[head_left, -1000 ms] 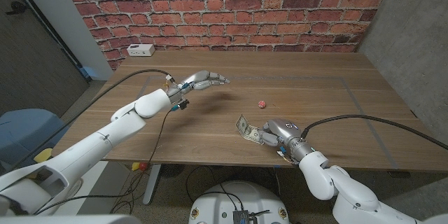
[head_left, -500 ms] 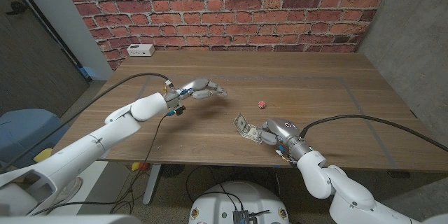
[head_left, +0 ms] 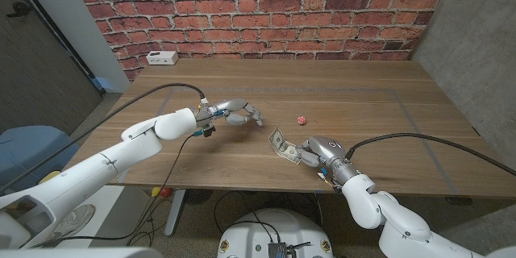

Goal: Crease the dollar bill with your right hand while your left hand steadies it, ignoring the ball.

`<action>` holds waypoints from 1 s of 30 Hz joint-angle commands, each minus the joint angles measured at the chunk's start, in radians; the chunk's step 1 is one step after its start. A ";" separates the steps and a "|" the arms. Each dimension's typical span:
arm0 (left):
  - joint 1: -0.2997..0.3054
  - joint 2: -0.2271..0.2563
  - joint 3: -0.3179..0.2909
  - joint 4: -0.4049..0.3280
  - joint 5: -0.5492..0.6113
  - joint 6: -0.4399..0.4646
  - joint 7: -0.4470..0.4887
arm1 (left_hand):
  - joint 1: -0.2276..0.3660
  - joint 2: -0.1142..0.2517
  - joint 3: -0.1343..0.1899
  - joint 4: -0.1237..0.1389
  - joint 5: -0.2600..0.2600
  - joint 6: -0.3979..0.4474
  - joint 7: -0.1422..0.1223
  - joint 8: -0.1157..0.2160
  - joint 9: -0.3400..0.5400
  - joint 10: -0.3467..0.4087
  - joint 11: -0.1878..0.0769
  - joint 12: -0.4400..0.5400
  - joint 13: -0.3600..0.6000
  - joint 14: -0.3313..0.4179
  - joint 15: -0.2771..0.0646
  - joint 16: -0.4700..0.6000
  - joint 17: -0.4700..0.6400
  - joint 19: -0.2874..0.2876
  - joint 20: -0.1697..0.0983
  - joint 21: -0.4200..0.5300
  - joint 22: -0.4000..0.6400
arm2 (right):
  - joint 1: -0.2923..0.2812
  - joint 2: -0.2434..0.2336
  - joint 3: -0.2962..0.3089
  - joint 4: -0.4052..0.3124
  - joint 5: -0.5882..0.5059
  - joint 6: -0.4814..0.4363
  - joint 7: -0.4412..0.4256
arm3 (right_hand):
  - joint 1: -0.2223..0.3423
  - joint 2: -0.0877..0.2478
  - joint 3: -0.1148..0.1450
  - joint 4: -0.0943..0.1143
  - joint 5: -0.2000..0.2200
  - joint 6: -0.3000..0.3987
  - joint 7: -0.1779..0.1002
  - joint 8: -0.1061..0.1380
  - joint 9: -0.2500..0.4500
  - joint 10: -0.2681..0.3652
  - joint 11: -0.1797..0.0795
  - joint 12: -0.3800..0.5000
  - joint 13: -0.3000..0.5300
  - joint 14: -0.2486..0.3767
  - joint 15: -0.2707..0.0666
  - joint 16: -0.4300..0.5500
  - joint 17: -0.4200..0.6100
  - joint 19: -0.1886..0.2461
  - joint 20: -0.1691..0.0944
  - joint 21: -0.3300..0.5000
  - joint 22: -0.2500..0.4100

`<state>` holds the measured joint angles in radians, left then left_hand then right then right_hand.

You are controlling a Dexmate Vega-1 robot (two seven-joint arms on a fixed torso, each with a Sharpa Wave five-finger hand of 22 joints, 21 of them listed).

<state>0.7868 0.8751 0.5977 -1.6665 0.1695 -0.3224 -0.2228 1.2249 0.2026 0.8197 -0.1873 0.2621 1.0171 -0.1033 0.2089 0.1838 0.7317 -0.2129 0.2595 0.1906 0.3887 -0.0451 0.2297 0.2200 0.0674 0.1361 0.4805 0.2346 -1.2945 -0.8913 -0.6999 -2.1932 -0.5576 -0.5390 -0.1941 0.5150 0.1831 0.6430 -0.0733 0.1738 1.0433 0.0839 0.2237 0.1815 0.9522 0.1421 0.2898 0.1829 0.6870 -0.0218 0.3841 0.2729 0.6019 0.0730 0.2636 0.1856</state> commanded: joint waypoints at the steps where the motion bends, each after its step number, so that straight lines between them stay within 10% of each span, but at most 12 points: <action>1: -0.033 -0.032 0.026 0.033 -0.047 -0.034 -0.071 | 0.060 0.005 -0.001 -0.003 -0.005 0.024 -0.008 0.005 0.004 0.033 -0.006 0.007 0.003 0.006 -0.086 0.007 0.006 -0.018 0.001 0.015 0.010 | 0.013 0.002 -0.006 0.023 0.025 0.010 -0.010 | 0.013 0.001 -0.003 -0.005 -0.002 0.007 0.005 -0.001 0.002 0.010 0.005 0.000 0.004 0.002 0.004 -0.001 0.001 0.001 -0.004 0.002 0.001; 9: -0.069 -0.069 0.050 0.086 -0.128 -0.060 -0.150 | 0.180 0.000 -0.001 -0.004 -0.012 -0.023 -0.061 -0.021 0.003 -0.008 -0.008 -0.031 0.002 -0.025 -0.089 0.000 0.014 -0.056 0.007 0.048 0.031 | 0.018 0.005 -0.002 0.041 0.048 0.027 -0.022 | 0.013 0.002 -0.003 -0.005 -0.001 0.008 0.005 -0.004 0.002 0.011 0.006 -0.003 0.004 0.005 0.003 -0.001 0.001 0.002 -0.005 0.002 0.001; 25: -0.123 -0.108 0.100 0.125 -0.135 -0.033 -0.228 | 0.287 -0.007 0.006 -0.009 -0.004 -0.064 -0.068 -0.027 0.002 -0.023 -0.006 -0.047 0.003 -0.035 -0.090 -0.002 0.018 -0.098 0.023 0.083 0.056 | 0.026 -0.005 0.007 0.064 0.085 0.051 -0.031 | 0.015 0.003 -0.003 -0.005 -0.001 0.009 0.008 -0.008 0.002 0.014 0.009 -0.009 0.004 0.003 0.004 -0.004 0.003 0.003 -0.005 0.002 0.001; 30: -0.121 -0.100 0.086 0.109 -0.132 -0.018 -0.205 | 0.390 -0.025 -0.046 -0.004 0.003 -0.281 -0.107 -0.043 -0.001 -0.141 -0.003 -0.069 0.001 -0.051 -0.087 -0.015 0.013 -0.127 0.036 0.170 0.092 | 0.032 -0.006 0.005 0.072 0.092 0.061 -0.032 | 0.015 0.003 -0.003 -0.005 -0.001 0.010 0.008 -0.010 0.002 0.018 0.005 -0.009 0.004 0.005 0.003 -0.005 0.003 0.003 -0.005 0.001 0.001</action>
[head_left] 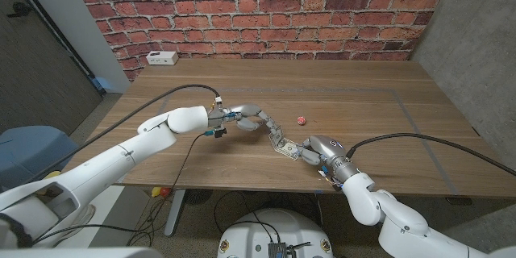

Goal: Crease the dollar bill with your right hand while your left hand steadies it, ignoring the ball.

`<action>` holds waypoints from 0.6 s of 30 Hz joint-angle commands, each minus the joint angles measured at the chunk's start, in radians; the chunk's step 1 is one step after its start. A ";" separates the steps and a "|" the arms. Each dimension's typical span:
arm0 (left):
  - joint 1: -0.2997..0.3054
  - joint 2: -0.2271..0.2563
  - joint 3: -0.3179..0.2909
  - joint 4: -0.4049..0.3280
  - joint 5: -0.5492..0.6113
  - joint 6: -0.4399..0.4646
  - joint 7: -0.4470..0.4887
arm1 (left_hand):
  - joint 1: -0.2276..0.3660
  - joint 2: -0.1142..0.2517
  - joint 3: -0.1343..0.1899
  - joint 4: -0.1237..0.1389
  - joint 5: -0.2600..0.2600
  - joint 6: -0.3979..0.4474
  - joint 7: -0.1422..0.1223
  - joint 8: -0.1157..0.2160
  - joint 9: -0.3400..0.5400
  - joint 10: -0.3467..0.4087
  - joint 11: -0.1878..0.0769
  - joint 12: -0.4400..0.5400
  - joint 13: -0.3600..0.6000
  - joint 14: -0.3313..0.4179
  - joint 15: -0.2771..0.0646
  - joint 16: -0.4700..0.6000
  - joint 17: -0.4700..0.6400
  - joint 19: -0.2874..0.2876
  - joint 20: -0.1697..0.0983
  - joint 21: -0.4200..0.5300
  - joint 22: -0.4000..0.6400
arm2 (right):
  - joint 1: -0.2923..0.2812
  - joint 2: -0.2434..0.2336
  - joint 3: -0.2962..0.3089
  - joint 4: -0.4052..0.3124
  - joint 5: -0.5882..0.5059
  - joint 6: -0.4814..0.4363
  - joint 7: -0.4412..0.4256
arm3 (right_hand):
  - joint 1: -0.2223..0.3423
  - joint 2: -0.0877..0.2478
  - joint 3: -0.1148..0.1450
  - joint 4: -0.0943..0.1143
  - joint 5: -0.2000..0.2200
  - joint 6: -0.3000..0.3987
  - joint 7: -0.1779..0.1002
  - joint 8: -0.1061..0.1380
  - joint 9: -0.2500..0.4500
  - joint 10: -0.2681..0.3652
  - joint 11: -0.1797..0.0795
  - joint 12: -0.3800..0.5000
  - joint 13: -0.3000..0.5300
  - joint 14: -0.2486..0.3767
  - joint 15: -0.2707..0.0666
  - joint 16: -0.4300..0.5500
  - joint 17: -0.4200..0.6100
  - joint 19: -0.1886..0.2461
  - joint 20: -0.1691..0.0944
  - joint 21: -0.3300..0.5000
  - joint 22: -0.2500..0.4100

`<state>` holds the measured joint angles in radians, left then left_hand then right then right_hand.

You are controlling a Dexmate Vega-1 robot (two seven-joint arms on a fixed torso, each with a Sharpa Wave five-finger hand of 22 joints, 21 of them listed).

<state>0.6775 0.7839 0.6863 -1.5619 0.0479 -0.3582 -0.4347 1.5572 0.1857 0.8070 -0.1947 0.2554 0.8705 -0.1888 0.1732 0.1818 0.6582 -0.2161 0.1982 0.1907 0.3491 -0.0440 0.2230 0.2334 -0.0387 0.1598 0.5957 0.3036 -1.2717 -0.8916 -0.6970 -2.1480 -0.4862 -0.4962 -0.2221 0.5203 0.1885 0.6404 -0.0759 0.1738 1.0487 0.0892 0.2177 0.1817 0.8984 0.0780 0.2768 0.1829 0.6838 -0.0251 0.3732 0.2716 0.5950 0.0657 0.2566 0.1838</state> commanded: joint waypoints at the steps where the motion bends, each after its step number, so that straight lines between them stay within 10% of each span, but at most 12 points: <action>1: -0.016 -0.009 0.000 0.006 -0.016 0.026 -0.003 | 0.076 -0.010 -0.050 0.007 0.015 -0.223 -0.026 -0.007 0.001 -0.102 0.005 -0.008 0.001 -0.014 -0.088 -0.010 -0.001 -0.029 0.011 0.086 0.031 | 0.010 -0.006 0.002 0.029 0.020 0.022 -0.007 | 0.010 -0.002 -0.001 -0.002 -0.001 0.006 0.000 -0.004 0.002 0.072 0.070 0.003 0.004 0.007 0.006 0.006 0.005 0.010 0.003 0.008 0.003; 6: -0.033 -0.026 0.020 0.033 -0.035 0.038 -0.041 | 0.064 -0.014 -0.066 0.021 0.022 -0.308 0.018 -0.008 0.002 -0.093 0.091 0.007 0.001 0.032 -0.101 -0.003 -0.012 -0.017 -0.012 0.136 0.037 | 0.009 -0.011 0.007 0.031 0.030 0.029 -0.008 | 0.010 -0.003 -0.001 -0.003 -0.001 0.009 0.002 -0.004 0.002 0.072 0.074 0.001 0.004 0.011 0.008 0.006 0.005 0.010 0.002 0.008 0.003; 18: -0.076 -0.083 0.053 0.109 -0.157 0.056 -0.152 | 0.044 -0.007 -0.072 0.024 0.030 -0.492 -0.007 -0.011 0.000 -0.029 0.088 0.030 0.001 0.061 -0.106 -0.009 -0.025 -0.018 -0.032 0.200 0.043 | -0.001 -0.021 0.020 0.038 0.050 0.047 -0.027 | 0.011 -0.002 -0.001 -0.003 -0.001 0.010 0.003 -0.007 0.002 0.074 0.076 -0.002 0.004 0.011 0.006 0.005 0.006 0.010 0.002 0.008 0.003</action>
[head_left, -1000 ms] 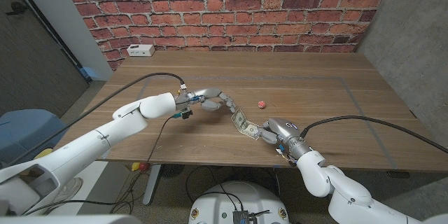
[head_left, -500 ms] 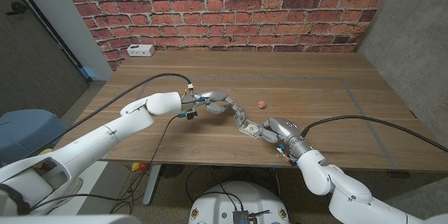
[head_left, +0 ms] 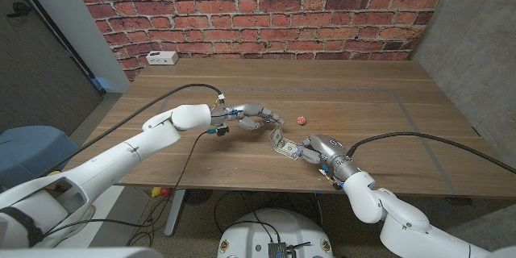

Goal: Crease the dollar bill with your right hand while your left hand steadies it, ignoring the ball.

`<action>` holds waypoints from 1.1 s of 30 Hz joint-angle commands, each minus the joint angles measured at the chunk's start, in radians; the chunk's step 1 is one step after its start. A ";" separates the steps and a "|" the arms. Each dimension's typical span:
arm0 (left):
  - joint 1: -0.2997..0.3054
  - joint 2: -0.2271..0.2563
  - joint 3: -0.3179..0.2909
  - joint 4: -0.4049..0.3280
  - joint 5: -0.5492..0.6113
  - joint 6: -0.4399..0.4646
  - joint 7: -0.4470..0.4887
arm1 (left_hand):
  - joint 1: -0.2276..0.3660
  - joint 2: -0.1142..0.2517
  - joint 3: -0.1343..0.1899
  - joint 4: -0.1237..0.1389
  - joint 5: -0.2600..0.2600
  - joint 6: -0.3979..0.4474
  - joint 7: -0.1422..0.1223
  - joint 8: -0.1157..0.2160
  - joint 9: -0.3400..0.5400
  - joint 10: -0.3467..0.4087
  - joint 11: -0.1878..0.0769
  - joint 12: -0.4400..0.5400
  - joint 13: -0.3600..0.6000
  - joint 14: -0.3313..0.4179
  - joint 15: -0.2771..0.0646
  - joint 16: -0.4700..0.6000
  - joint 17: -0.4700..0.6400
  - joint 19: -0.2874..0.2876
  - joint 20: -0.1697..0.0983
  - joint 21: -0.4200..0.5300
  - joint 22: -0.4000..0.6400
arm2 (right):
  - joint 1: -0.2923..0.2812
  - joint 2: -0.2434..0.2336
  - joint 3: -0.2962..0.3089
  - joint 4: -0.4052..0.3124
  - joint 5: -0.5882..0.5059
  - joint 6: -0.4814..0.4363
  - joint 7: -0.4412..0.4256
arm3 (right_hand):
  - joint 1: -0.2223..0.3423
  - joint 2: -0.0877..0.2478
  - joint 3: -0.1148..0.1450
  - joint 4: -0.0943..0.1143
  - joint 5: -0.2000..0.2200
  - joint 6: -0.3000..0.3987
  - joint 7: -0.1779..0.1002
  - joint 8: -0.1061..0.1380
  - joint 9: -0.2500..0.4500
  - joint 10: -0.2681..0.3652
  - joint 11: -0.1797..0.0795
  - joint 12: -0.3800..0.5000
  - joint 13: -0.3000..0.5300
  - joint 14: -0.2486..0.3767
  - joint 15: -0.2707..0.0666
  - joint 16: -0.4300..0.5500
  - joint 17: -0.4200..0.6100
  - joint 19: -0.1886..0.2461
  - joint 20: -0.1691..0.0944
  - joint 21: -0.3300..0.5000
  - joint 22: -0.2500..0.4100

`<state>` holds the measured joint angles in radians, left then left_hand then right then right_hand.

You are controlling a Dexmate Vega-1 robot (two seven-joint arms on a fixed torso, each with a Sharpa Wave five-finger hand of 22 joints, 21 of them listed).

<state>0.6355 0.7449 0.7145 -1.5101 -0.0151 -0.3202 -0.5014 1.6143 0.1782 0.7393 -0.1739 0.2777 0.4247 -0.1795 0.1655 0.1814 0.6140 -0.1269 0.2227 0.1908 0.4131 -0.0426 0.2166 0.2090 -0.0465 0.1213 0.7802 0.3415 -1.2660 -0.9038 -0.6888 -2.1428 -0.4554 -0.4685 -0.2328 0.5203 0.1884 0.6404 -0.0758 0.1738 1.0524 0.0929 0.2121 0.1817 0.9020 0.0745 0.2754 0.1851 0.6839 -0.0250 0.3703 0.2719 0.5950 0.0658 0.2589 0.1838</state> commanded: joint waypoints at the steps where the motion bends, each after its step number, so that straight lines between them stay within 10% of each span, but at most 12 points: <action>1: -0.038 -0.050 0.027 0.064 -0.111 0.021 -0.099 | -0.013 0.001 -0.005 0.002 0.009 -0.061 -0.025 -0.001 0.000 0.018 -0.012 0.006 0.001 -0.015 -0.109 -0.009 0.000 -0.019 0.009 0.019 0.006 | -0.007 -0.009 0.012 0.034 0.021 0.021 -0.016 | 0.011 -0.002 -0.001 -0.003 -0.001 0.006 0.000 -0.001 0.002 0.069 0.078 -0.002 0.002 0.010 0.005 0.008 0.006 0.010 0.001 0.005 0.003; 12: -0.075 -0.080 0.060 0.096 -0.151 0.037 -0.172 | -0.008 0.009 0.003 0.004 0.023 -0.258 -0.035 -0.002 -0.003 -0.032 -0.001 -0.017 0.001 -0.047 -0.107 -0.014 0.007 -0.078 0.012 0.068 0.002 | -0.008 -0.011 0.017 0.041 0.030 0.033 -0.026 | 0.012 -0.002 -0.001 -0.002 -0.001 0.006 0.001 -0.004 0.002 0.070 0.077 -0.005 0.002 0.010 0.008 0.006 0.007 0.011 0.002 0.005 0.003; 19: -0.108 -0.087 0.093 0.092 -0.124 0.048 -0.215 | -0.030 0.014 0.009 0.019 0.039 -0.415 0.021 -0.001 -0.003 -0.086 0.034 -0.028 0.003 -0.035 -0.102 -0.005 0.011 -0.096 0.005 0.113 -0.005 | -0.003 -0.009 0.015 0.042 0.028 0.033 -0.024 | 0.012 -0.001 -0.003 -0.001 -0.002 0.004 0.001 -0.006 0.002 0.069 0.076 -0.008 0.002 0.008 0.008 0.005 0.009 0.010 0.002 0.005 0.003; 33: -0.139 -0.101 0.113 0.110 -0.123 0.055 -0.257 | -0.043 0.017 0.016 0.027 0.051 -0.450 0.035 0.009 -0.004 -0.096 0.054 -0.022 0.003 0.013 -0.086 0.018 0.020 -0.101 -0.024 0.149 -0.006 | 0.006 0.000 0.011 0.049 0.028 0.030 -0.023 | 0.011 -0.001 -0.004 0.001 -0.002 -0.002 0.005 -0.011 0.003 0.064 0.081 -0.016 0.003 0.004 0.010 0.002 0.011 0.009 0.004 0.003 0.003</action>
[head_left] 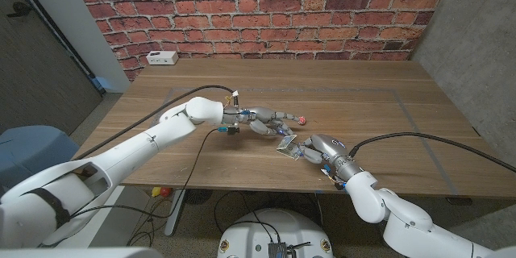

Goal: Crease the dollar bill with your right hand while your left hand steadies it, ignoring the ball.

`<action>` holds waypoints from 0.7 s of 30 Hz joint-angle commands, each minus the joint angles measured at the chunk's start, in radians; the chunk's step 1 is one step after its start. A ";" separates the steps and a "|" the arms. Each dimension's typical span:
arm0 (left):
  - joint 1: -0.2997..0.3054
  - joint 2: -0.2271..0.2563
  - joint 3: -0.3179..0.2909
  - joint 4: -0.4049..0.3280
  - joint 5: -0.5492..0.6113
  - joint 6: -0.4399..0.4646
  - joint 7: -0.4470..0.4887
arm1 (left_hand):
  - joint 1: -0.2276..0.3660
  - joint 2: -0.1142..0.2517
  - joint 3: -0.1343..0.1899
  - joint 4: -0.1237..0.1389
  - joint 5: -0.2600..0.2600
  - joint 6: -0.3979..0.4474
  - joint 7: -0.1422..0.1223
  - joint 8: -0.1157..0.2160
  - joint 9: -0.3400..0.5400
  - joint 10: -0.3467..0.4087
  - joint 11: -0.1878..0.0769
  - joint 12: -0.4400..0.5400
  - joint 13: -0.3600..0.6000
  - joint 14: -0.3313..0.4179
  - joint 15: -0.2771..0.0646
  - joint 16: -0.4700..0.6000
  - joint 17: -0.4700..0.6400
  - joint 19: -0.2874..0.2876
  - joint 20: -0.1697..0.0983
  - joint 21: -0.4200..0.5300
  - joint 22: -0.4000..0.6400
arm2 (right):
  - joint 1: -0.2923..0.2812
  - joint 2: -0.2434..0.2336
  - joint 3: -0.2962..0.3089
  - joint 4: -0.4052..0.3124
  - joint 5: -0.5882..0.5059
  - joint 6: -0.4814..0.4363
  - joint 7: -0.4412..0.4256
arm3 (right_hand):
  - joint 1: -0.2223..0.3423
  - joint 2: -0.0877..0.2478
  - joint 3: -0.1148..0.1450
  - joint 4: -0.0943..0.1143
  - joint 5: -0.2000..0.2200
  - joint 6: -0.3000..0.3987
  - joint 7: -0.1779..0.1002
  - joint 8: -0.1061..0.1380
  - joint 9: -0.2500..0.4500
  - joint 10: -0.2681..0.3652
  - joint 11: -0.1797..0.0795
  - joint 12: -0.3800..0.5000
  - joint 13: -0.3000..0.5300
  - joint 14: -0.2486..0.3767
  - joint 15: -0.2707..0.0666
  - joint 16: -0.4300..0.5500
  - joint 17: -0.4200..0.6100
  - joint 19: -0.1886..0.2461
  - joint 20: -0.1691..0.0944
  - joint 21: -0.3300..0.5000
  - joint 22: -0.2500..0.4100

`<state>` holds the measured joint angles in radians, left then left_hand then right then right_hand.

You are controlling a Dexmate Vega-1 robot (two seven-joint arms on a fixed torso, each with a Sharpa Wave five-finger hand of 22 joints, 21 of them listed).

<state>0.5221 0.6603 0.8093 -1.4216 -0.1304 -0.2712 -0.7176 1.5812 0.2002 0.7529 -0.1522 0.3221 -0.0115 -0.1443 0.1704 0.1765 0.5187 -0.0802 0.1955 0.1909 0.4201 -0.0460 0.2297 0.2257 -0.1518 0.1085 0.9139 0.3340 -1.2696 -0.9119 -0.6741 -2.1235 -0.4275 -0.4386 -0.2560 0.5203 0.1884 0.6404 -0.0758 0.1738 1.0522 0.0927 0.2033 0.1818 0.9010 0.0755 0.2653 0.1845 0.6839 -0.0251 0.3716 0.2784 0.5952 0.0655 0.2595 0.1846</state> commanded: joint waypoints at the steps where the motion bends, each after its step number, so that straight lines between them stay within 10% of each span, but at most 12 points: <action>1: -0.029 -0.024 0.020 0.035 -0.023 0.008 -0.055 | -0.013 -0.009 0.003 0.004 0.008 -0.016 0.000 0.005 0.001 -0.004 0.008 0.004 0.003 0.004 -0.081 0.002 0.002 0.013 -0.018 0.023 0.002 | 0.011 0.009 -0.003 0.031 0.002 0.001 0.000 | 0.011 -0.001 -0.004 0.001 -0.002 -0.001 0.005 -0.002 0.003 0.065 0.079 -0.006 0.003 0.004 0.010 0.000 0.005 0.009 0.004 0.003 0.002; 15: -0.034 -0.058 0.026 0.091 -0.103 0.037 -0.110 | -0.201 -0.008 -0.049 0.088 0.005 -0.122 0.026 0.006 0.001 -0.252 0.041 -0.018 0.009 -0.074 -0.031 -0.028 -0.013 0.055 -0.046 0.118 -0.050 | 0.013 0.006 0.000 0.040 0.011 0.013 -0.002 | 0.013 -0.002 -0.003 0.001 -0.001 -0.002 0.005 -0.004 0.003 0.067 0.083 -0.010 0.004 0.007 0.013 -0.002 0.005 0.009 0.005 0.002 0.002; 21: -0.016 -0.081 -0.004 0.126 -0.199 0.045 -0.128 | -0.275 -0.006 -0.060 0.126 -0.021 -0.117 0.034 0.017 0.001 -0.295 0.051 0.005 0.011 0.033 -0.013 0.016 -0.007 0.130 -0.053 0.170 -0.087 | 0.014 0.001 0.003 0.040 0.015 0.016 0.002 | 0.013 -0.002 -0.004 0.001 -0.001 -0.002 0.005 -0.004 0.003 0.068 0.076 -0.011 0.004 0.005 0.014 -0.004 0.006 0.009 0.005 0.002 0.002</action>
<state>0.4914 0.6167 0.8318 -1.3526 -0.2168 -0.2409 -0.8124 1.3331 0.1947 0.6948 -0.0412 0.3103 -0.1346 -0.1176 0.1742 0.1767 0.2226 -0.0341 0.1859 0.1982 0.4044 -0.0431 0.2258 0.2131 -0.0472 0.0550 1.0638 0.2596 -1.2573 -0.9048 -0.6750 -2.1082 -0.4218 -0.4300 -0.2567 0.5242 0.1845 0.6404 -0.0758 0.1738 1.0500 0.0946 0.1996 0.1819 0.8998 0.0767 0.2558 0.1834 0.6802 -0.0214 0.3674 0.2808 0.5968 0.0639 0.2590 0.1832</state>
